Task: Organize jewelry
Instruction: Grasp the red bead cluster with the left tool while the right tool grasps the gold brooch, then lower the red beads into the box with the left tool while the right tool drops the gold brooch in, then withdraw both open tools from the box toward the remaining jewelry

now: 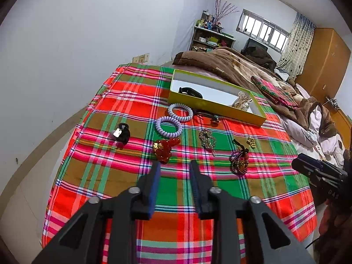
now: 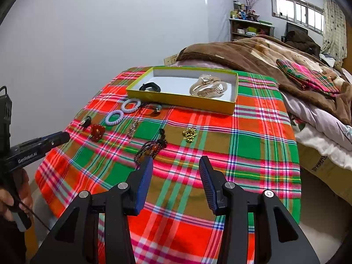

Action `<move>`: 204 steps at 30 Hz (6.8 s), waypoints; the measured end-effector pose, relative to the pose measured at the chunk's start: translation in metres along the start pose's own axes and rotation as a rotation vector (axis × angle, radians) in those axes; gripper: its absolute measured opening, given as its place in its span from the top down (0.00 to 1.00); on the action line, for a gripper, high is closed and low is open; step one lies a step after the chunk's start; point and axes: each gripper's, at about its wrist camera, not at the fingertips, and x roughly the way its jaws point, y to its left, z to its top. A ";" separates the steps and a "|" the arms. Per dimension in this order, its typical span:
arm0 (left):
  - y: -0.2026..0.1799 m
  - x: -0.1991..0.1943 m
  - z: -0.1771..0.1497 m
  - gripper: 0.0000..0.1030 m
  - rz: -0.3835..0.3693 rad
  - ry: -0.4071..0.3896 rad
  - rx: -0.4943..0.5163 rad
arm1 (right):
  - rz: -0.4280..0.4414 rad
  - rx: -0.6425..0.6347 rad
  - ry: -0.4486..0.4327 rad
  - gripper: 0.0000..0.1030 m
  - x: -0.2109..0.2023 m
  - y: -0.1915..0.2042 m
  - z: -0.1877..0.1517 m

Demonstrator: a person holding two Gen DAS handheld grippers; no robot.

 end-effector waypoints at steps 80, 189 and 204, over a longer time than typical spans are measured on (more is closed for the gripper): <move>-0.049 0.020 0.038 0.80 -0.076 -0.009 0.129 | 0.003 -0.057 -0.051 0.91 0.010 -0.016 0.055; -0.026 0.010 0.044 0.76 -0.043 -0.010 0.088 | 0.001 -0.018 -0.048 0.64 -0.012 -0.014 0.035; -0.019 -0.011 0.018 0.76 -0.048 -0.016 0.079 | 0.025 -0.019 -0.039 0.64 -0.021 0.001 0.012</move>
